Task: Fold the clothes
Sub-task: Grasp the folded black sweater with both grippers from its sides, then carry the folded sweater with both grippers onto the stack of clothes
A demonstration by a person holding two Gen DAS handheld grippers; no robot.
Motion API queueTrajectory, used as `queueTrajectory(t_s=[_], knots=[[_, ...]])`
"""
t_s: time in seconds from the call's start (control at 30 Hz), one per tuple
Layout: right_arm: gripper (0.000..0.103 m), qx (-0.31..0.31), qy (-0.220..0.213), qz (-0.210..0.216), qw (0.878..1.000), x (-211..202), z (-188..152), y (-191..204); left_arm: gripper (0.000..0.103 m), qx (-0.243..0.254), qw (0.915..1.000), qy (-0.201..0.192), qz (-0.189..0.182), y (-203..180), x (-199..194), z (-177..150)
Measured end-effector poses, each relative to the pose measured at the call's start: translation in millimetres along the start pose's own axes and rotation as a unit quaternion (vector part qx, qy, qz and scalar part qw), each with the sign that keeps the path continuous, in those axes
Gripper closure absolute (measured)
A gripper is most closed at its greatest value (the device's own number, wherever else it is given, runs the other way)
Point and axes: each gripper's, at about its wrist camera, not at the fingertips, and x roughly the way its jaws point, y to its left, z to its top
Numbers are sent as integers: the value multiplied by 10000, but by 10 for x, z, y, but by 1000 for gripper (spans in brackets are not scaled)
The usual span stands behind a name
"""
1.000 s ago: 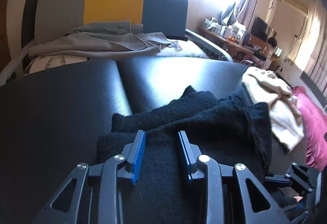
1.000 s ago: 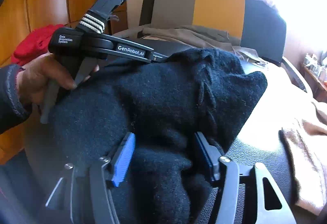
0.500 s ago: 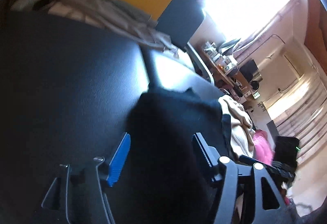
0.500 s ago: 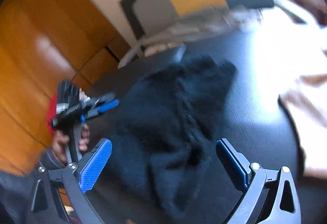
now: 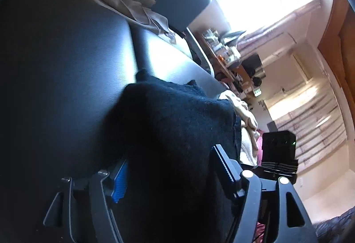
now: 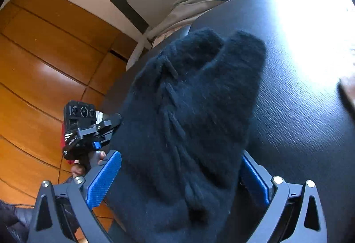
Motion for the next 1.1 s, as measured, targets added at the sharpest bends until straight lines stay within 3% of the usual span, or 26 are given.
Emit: queueTrajectory(t_s=[0.13, 0.2, 0.23, 0.27, 0.3, 0.4, 0.5, 0.53, 0.57, 0.73, 0.93, 1.1], knots=[[1, 38, 16, 13, 10000, 47, 12, 5, 32, 156, 9998, 91, 92, -85, 107, 36], [18, -78, -66, -257, 9996, 29, -24, 25, 33, 110, 9998, 86, 112, -83, 105, 26], [40, -159, -82, -470, 9987, 23, -39, 32, 32, 87, 9998, 68, 172, -93, 101, 13], [51, -214, -106, -607, 9979, 14, -63, 36, 32, 70, 9996, 37, 258, -109, 98, -7], [55, -218, -126, -662, 9975, 7, -90, 31, 32, 85, 9993, -21, 350, -129, 98, -34], [60, -331, -263, -656, 9970, 1, -205, 37, 33, 208, 9972, -283, 659, -205, 104, -136], [60, -479, -380, -920, 9939, 27, -259, 137, 51, 145, 9940, -364, 1023, -248, 109, -134], [64, -488, -398, -968, 9933, 29, -274, 171, 59, 77, 9936, -405, 1049, -254, 76, -145], [67, -517, -379, -942, 9935, 26, -286, 209, 62, 88, 9922, -483, 1144, -284, 24, -172], [70, -816, -206, -802, 9932, 109, -332, 460, 69, 634, 9754, -1001, 1860, -606, -406, -426], [76, -1329, 2, -287, 9907, 417, -345, 1042, 69, 892, 9540, -1722, 2287, -840, -1275, -709], [77, -2218, 247, 301, 9743, 872, -214, 1951, 70, 718, 9211, -2567, 2837, -789, -2256, -804]])
